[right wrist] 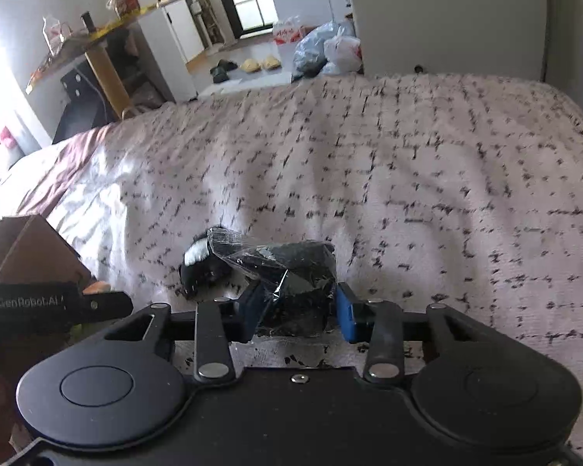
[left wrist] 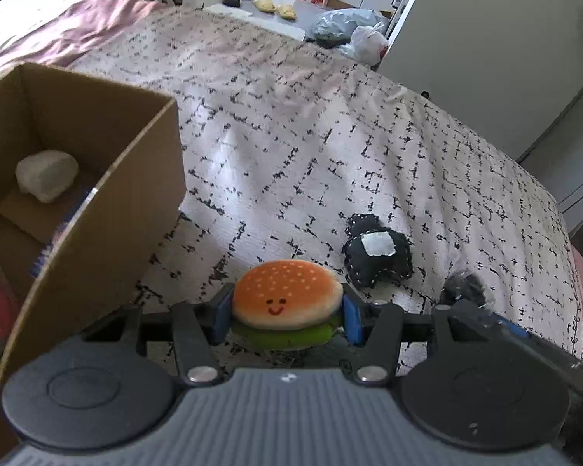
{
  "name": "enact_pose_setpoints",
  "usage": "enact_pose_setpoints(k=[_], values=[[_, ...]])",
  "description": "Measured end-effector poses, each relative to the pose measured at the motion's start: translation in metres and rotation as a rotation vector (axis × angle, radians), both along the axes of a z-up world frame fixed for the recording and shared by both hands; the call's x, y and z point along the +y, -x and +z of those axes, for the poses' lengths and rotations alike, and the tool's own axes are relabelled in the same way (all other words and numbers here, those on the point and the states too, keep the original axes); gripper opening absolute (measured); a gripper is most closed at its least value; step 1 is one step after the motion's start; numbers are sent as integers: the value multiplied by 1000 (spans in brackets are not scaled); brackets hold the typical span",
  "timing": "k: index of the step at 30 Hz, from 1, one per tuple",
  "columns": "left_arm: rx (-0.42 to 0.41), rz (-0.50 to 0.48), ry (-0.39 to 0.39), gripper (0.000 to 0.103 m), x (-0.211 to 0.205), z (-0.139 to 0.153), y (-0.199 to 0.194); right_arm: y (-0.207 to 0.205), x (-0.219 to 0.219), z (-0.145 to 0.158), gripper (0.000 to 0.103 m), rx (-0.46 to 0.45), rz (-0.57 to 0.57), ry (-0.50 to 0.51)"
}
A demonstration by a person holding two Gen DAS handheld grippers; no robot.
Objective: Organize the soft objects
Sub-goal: 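Grasp the burger plush with the left gripper while the right grasps the crumpled black plastic bag, then carry the burger plush into the box and open the left gripper while the right carries the black bag over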
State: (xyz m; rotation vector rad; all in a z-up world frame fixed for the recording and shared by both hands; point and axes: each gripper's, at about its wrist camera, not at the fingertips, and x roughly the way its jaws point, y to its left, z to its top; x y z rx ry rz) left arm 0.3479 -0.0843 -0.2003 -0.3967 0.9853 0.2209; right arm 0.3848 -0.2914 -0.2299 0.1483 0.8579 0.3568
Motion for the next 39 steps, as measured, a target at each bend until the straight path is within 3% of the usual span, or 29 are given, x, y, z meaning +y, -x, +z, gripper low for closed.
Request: enact_pose_setpoints(k=[16,26,34,39], values=[[-113,-17,-16,54,8,66,43,27,1,60,37,-85,-9,-41],[-166,-33,-70,54,18,106,72,73,-1,107,37,-207,27,-51],[-198,6,-93,54,37,131,99,94,5,130,37,-275,54,-61],[-201,41,-96,54,57,141,110,100,24,133,37,-273,101,-59]])
